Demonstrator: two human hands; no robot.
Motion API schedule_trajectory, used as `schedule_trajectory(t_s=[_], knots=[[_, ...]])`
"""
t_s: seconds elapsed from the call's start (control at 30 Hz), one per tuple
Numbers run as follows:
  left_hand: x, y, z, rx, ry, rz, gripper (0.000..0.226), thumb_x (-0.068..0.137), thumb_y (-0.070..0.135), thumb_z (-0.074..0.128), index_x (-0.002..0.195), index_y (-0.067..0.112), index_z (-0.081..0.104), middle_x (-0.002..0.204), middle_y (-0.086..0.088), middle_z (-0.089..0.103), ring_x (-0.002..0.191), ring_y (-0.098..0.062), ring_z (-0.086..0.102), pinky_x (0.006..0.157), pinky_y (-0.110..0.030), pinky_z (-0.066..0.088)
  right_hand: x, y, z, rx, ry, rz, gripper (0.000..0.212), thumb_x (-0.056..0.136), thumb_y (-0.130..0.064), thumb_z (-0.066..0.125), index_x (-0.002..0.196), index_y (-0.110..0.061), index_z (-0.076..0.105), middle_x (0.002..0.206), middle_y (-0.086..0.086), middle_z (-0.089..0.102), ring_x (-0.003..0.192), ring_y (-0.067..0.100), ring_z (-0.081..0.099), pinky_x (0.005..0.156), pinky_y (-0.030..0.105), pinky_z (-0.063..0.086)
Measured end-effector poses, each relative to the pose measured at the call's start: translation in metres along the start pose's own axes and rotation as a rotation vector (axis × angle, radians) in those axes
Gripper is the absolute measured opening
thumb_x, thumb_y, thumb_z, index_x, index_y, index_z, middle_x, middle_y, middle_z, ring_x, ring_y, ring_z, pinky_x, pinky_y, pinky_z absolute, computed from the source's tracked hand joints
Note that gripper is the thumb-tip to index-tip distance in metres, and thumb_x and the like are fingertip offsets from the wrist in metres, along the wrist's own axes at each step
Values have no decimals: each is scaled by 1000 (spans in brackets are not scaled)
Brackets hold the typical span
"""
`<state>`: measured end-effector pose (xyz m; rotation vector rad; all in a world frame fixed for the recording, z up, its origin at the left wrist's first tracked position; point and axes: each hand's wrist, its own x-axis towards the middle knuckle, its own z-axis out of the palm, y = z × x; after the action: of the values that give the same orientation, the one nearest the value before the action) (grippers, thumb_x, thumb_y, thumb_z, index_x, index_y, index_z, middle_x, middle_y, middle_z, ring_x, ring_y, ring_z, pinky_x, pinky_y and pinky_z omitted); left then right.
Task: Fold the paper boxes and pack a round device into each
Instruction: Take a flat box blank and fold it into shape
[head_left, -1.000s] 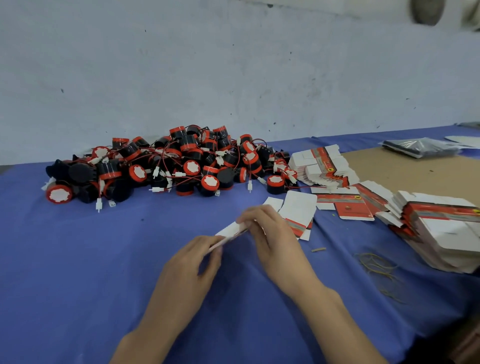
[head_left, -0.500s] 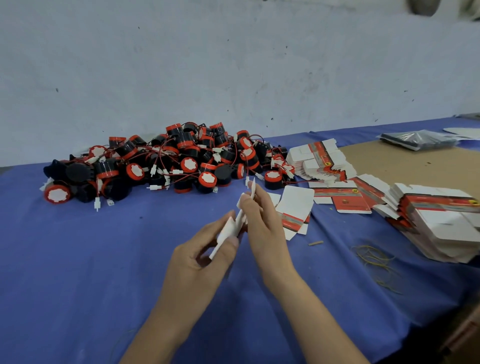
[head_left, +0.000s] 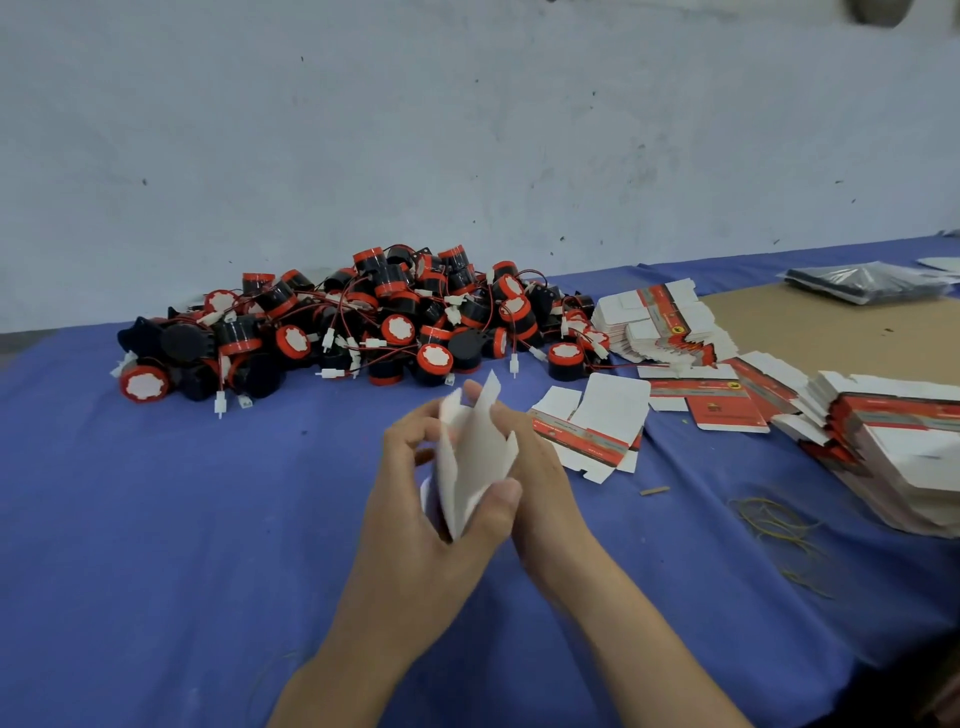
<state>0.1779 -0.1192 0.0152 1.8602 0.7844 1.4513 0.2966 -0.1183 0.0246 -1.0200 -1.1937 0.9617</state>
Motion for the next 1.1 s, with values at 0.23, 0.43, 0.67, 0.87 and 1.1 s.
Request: schedule_trajectory(t_s=[0.23, 0.43, 0.67, 0.87, 1.1], knots=[[18, -4, -18, -212, 197, -184, 52, 68, 67, 62, 111, 42, 48, 103, 24, 65, 93, 0, 66, 69, -11, 52, -14, 9, 22, -25, -120, -99, 57, 89, -83, 28, 141, -63, 38, 143, -21, 53, 130, 4, 54, 100, 34, 53], [18, 1, -21, -241, 170, -188, 78, 72, 87, 48, 132, 38, 52, 116, 15, 68, 103, -6, 68, 73, -16, 55, -17, 16, 26, -250, -7, -320, 57, 97, -72, 34, 148, -46, 32, 151, -20, 39, 140, 16, 42, 111, 43, 42], [14, 5, -20, -296, 143, -206, 74, 75, 76, 45, 140, 39, 50, 121, 15, 69, 108, -8, 68, 77, -17, 55, -13, 11, 33, -283, 157, -402, 38, 97, -69, 39, 121, -43, 51, 132, -19, 55, 127, 21, 53, 98, 42, 50], [16, 4, -22, -337, 145, -246, 68, 83, 71, 45, 142, 38, 49, 120, 19, 68, 108, -8, 68, 77, -18, 56, -13, 11, 38, -304, 178, -438, 36, 97, -69, 35, 109, -39, 54, 126, -19, 55, 122, 22, 55, 94, 42, 50], [13, 6, -23, -344, 82, -263, 65, 75, 77, 46, 135, 53, 46, 118, 14, 70, 106, -11, 70, 80, -24, 59, -12, 9, 39, -296, 155, -343, 42, 91, -79, 28, 98, -46, 53, 132, -22, 46, 121, 5, 54, 86, 10, 43]])
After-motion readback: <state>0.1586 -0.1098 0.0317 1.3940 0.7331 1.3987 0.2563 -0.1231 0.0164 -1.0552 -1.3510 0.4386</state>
